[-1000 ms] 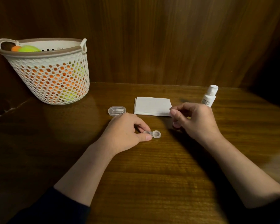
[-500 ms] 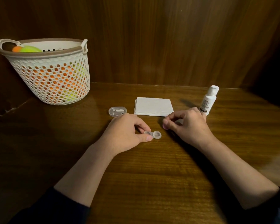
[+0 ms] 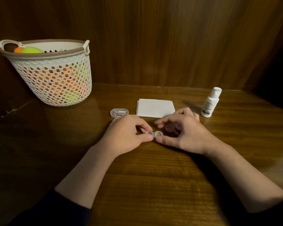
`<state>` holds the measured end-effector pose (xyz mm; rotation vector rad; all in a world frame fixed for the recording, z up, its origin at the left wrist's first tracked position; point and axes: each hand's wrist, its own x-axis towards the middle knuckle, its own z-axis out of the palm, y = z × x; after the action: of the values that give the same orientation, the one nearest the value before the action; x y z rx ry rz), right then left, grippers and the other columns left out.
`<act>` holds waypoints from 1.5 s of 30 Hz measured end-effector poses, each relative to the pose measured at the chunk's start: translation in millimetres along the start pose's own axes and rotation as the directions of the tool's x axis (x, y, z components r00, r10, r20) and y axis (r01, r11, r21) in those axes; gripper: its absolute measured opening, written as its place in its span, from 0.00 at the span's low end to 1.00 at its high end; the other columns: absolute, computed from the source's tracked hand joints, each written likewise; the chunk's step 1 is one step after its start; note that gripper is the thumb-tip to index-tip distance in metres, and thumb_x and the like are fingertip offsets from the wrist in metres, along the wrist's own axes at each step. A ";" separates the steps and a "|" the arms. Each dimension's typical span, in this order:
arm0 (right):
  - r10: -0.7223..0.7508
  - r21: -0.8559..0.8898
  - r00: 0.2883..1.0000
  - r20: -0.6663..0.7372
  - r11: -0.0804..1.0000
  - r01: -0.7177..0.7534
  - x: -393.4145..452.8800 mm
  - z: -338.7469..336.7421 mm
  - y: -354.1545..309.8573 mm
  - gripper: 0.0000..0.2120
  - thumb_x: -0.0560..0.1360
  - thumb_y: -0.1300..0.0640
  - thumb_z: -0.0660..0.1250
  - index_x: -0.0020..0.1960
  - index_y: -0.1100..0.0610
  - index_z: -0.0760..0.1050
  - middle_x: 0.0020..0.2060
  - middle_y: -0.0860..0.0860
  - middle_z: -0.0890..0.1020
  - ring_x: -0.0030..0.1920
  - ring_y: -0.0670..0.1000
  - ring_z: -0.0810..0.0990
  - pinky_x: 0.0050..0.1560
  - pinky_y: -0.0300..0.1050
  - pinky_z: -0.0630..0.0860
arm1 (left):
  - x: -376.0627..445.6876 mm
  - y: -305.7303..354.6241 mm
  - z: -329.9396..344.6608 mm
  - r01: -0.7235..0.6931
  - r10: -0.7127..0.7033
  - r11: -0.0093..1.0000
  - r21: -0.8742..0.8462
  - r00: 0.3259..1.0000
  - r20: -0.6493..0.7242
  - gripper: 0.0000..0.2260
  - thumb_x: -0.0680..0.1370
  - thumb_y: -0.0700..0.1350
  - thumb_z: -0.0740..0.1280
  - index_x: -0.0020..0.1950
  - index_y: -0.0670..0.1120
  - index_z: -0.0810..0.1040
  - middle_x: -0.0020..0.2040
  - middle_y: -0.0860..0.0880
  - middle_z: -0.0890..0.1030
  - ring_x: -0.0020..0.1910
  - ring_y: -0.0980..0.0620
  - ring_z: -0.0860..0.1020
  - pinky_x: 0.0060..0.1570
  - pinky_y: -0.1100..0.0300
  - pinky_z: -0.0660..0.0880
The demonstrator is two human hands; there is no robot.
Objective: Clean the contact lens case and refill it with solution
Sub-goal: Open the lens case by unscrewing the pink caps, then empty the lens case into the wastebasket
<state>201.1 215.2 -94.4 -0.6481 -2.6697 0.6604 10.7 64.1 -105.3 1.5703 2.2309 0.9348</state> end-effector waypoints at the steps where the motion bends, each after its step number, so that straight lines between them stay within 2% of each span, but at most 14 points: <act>1: 0.000 -0.018 1.000 0.007 1.000 0.000 0.2 0.0 0.2 0.24 0.70 0.29 0.75 0.64 0.33 0.81 0.54 0.30 0.80 0.63 0.43 0.64 0.67 0.54 0.62 | -0.1 0.0 0.0 0.000 0.000 1.000 0.005 1.000 -0.009 0.07 0.76 0.55 0.79 0.53 0.63 0.87 0.47 0.65 0.82 0.45 0.63 0.77 0.41 0.66 0.69; 4: 0.001 -0.048 1.000 0.004 0.999 0.000 2.0 0.2 1.7 0.21 0.69 0.31 0.77 0.60 0.32 0.81 0.52 0.30 0.79 0.62 0.44 0.65 0.66 0.53 0.60 | 0.5 0.2 -0.2 -0.004 0.004 1.000 -0.001 1.000 -0.022 0.07 0.75 0.56 0.79 0.52 0.63 0.87 0.47 0.65 0.82 0.45 0.65 0.78 0.41 0.66 0.70; 9: 0.003 0.006 1.000 0.011 1.000 -0.003 2.3 1.6 2.5 0.14 0.68 0.31 0.77 0.52 0.31 0.84 0.48 0.28 0.81 0.60 0.39 0.66 0.62 0.48 0.57 | -0.1 0.4 -0.7 -0.013 0.012 1.000 -0.008 1.000 -0.027 0.07 0.75 0.57 0.79 0.52 0.63 0.87 0.47 0.66 0.82 0.45 0.63 0.79 0.41 0.66 0.71; 16: -0.001 0.072 0.999 0.036 0.997 -0.001 -1.7 -2.0 -11.6 0.15 0.66 0.30 0.76 0.50 0.33 0.86 0.48 0.24 0.82 0.59 0.40 0.70 0.67 0.54 0.64 | -9.4 3.6 -10.4 -0.023 0.023 1.000 -0.012 1.000 -0.017 0.07 0.75 0.57 0.78 0.53 0.64 0.86 0.50 0.65 0.83 0.48 0.59 0.81 0.43 0.62 0.78; 19: -0.013 0.154 0.999 0.051 0.988 0.005 -5.8 -6.9 -21.7 0.16 0.65 0.31 0.77 0.51 0.31 0.85 0.48 0.26 0.83 0.60 0.40 0.71 0.65 0.56 0.74 | -19.5 7.4 -19.8 -0.028 0.028 0.999 -0.022 0.999 -0.029 0.07 0.76 0.58 0.78 0.53 0.64 0.86 0.50 0.65 0.82 0.49 0.59 0.81 0.43 0.61 0.79; 21: -0.023 0.188 0.998 0.060 0.982 0.011 -10.2 -9.7 -31.7 0.16 0.65 0.30 0.77 0.51 0.30 0.85 0.48 0.29 0.85 0.62 0.44 0.72 0.63 0.55 0.77 | -29.3 10.6 -27.8 -0.036 0.035 0.999 -0.012 0.998 -0.043 0.07 0.76 0.59 0.77 0.53 0.65 0.86 0.50 0.65 0.82 0.48 0.59 0.80 0.42 0.62 0.76; 23: -0.039 0.219 0.997 0.059 0.975 0.025 -15.2 -10.9 -43.2 0.14 0.67 0.32 0.78 0.52 0.31 0.85 0.48 0.32 0.86 0.63 0.45 0.73 0.63 0.58 0.77 | -41.7 13.8 -37.1 -0.043 0.042 0.999 -0.010 0.998 -0.050 0.07 0.76 0.60 0.77 0.53 0.66 0.86 0.50 0.66 0.82 0.48 0.60 0.79 0.42 0.62 0.76; 26: -0.069 0.249 0.997 0.034 0.967 0.059 -25.3 -9.1 -64.5 0.12 0.69 0.35 0.80 0.51 0.33 0.85 0.46 0.32 0.87 0.61 0.41 0.75 0.66 0.62 0.74 | -65.9 17.8 -54.3 -0.045 0.045 0.999 0.000 0.997 -0.066 0.07 0.76 0.61 0.77 0.53 0.66 0.85 0.51 0.66 0.81 0.48 0.59 0.79 0.45 0.57 0.81; 28: -0.110 0.266 0.994 0.004 0.958 0.105 -33.3 -4.6 -81.5 0.11 0.69 0.38 0.81 0.51 0.36 0.87 0.46 0.33 0.87 0.59 0.38 0.77 0.67 0.60 0.72 | -86.6 17.8 -67.1 -0.036 0.037 0.999 0.007 0.995 -0.088 0.07 0.75 0.61 0.77 0.53 0.66 0.85 0.51 0.67 0.80 0.48 0.61 0.79 0.45 0.57 0.81; 31: -0.186 0.341 0.982 -0.026 0.922 0.184 -44.3 7.1 -115.5 0.10 0.71 0.43 0.83 0.50 0.40 0.88 0.44 0.35 0.88 0.54 0.36 0.81 0.61 0.48 0.72 | -128.3 13.3 -88.1 -0.011 0.014 1.000 0.027 0.990 -0.141 0.07 0.75 0.60 0.77 0.52 0.66 0.85 0.52 0.70 0.79 0.49 0.66 0.78 0.43 0.61 0.78; 33: -0.243 0.377 0.970 -0.022 0.896 0.233 -49.5 20.0 -142.6 0.10 0.71 0.43 0.82 0.51 0.41 0.88 0.45 0.36 0.89 0.53 0.36 0.83 0.59 0.43 0.71 | -162.6 7.8 -103.4 0.027 -0.018 0.999 0.043 0.983 -0.185 0.07 0.75 0.60 0.77 0.51 0.66 0.85 0.51 0.69 0.80 0.49 0.66 0.78 0.43 0.61 0.79; 37: -0.333 0.450 0.942 0.035 0.847 0.283 -59.6 57.0 -200.6 0.12 0.70 0.37 0.81 0.52 0.37 0.88 0.47 0.35 0.88 0.56 0.37 0.79 0.57 0.47 0.74 | -241.5 -5.6 -134.9 0.111 -0.085 0.990 0.085 0.961 -0.263 0.07 0.75 0.59 0.77 0.52 0.62 0.85 0.47 0.66 0.83 0.48 0.64 0.80 0.46 0.57 0.82; 41: -0.456 0.548 0.882 0.117 0.770 0.326 -72.9 101.9 -259.1 0.12 0.72 0.38 0.80 0.54 0.35 0.87 0.48 0.35 0.88 0.57 0.37 0.79 0.60 0.53 0.77 | -322.6 -23.2 -161.1 0.229 -0.192 0.970 0.087 0.929 -0.315 0.15 0.71 0.67 0.71 0.53 0.62 0.85 0.49 0.64 0.83 0.48 0.63 0.81 0.48 0.57 0.81; 45: -0.543 0.618 0.820 0.181 0.711 0.334 -86.0 154.0 -308.7 0.09 0.73 0.41 0.80 0.53 0.38 0.88 0.48 0.37 0.89 0.59 0.41 0.81 0.64 0.60 0.78 | -396.6 -50.4 -172.0 0.324 -0.297 0.946 0.010 0.878 -0.374 0.08 0.76 0.60 0.76 0.53 0.62 0.86 0.48 0.63 0.83 0.48 0.62 0.81 0.46 0.61 0.79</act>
<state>104.6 -126.8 -85.7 0.3161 -2.5495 1.4361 31.7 -368.8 -65.9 1.0732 2.6964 1.1343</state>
